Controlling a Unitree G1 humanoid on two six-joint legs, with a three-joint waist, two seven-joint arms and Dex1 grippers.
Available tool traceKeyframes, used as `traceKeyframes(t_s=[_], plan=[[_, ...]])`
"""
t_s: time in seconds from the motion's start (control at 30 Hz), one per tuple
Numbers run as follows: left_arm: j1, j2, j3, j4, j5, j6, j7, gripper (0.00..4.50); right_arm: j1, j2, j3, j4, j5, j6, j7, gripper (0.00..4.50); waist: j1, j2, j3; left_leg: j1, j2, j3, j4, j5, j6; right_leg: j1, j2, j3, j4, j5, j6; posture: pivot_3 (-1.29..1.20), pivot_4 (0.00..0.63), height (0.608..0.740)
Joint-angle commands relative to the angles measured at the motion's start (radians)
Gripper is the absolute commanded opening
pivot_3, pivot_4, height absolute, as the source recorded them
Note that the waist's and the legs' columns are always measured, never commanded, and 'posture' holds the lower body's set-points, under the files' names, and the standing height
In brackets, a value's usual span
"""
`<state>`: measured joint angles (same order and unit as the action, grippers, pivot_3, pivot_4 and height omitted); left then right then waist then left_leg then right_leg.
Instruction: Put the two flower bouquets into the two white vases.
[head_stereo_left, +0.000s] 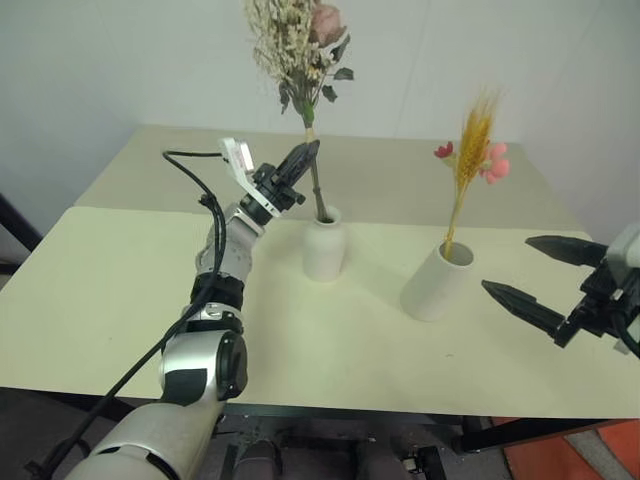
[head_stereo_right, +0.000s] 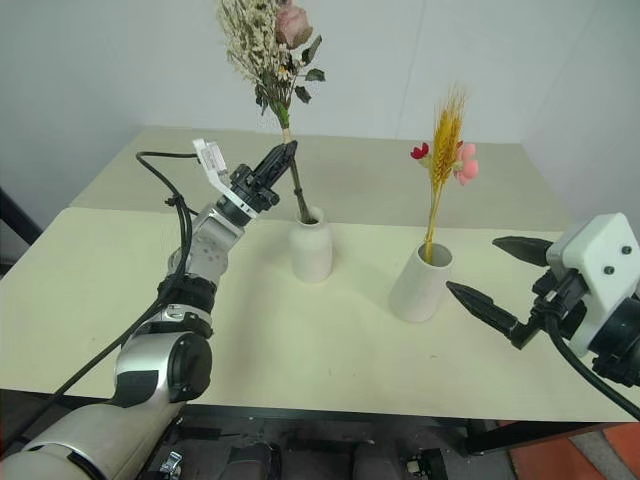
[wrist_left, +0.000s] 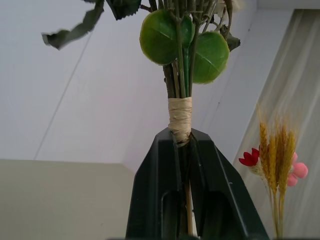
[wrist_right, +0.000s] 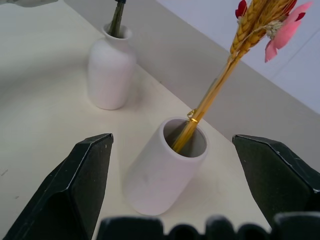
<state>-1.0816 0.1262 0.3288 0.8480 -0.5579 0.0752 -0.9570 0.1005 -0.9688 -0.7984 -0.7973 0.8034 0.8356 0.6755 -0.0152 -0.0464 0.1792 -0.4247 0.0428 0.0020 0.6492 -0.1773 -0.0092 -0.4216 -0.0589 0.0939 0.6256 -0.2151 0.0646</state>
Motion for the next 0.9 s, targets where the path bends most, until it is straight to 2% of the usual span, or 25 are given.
traceKeyframes(t_s=[0.03, 0.3, 0.9], plan=[[-0.011, 0.002, -0.042, -0.005, 0.040, -0.057, -0.057, 0.03, -0.009, -0.016, -0.022, -0.003, -0.013, -0.030, 0.005, 4.50, 0.001, 0.000, 0.000, 0.000, 0.000, 0.000, 0.000, 0.000, 0.000, 0.000, 0.000, 0.000, 0.000, 0.000, 0.000, 0.00, 0.150, 0.740], [0.000, 0.000, -0.065, 0.018, 0.077, -0.137, -0.071, 0.03, 0.000, -0.005, -0.019, -0.002, -0.030, -0.046, 0.010, 4.50, -0.001, 0.000, 0.000, 0.001, 0.000, 0.000, 0.000, 0.000, 0.000, 0.000, 0.000, 0.000, 0.000, 0.000, 0.000, 0.00, 0.150, 0.740], [-0.098, -0.027, 0.030, 0.167, 0.041, -0.160, 0.075, 0.03, -0.010, -0.004, 0.013, 0.027, -0.077, -0.076, 0.014, 4.50, 0.000, 0.000, 0.000, 0.000, 0.000, 0.000, 0.000, 0.000, 0.000, 0.000, 0.000, 0.000, 0.000, 0.000, 0.000, 0.00, 0.150, 0.740]])
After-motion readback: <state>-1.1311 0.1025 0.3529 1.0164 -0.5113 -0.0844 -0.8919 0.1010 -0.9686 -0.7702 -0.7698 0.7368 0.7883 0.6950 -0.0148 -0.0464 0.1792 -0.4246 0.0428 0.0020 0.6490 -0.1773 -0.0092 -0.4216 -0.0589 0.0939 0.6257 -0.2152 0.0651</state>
